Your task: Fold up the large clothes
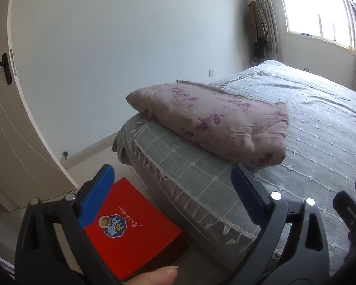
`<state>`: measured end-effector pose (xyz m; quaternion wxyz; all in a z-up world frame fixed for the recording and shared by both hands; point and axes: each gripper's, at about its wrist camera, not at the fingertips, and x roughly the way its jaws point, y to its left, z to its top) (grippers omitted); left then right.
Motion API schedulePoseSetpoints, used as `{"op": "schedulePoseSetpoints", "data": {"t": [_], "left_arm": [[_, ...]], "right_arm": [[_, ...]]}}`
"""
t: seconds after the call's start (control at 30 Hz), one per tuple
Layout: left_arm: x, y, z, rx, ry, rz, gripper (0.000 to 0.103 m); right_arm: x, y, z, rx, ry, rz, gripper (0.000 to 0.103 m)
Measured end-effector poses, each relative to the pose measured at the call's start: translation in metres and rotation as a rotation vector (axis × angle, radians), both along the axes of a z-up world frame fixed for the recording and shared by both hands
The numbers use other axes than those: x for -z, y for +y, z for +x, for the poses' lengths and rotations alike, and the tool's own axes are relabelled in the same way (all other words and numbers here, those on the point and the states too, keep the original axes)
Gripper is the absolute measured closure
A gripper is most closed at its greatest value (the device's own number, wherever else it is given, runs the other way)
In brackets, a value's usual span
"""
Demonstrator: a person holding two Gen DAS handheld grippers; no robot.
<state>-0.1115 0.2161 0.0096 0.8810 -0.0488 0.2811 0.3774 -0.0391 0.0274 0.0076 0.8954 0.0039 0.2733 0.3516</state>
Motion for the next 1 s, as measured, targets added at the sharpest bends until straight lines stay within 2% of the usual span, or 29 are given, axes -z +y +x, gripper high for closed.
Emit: {"op": "schedulePoseSetpoints", "data": {"t": [1.0], "left_arm": [[0.013, -0.009, 0.004, 0.053, 0.023, -0.063, 0.005]], "right_arm": [[0.008, -0.001, 0.004, 0.024, 0.019, -0.013, 0.008]]}}
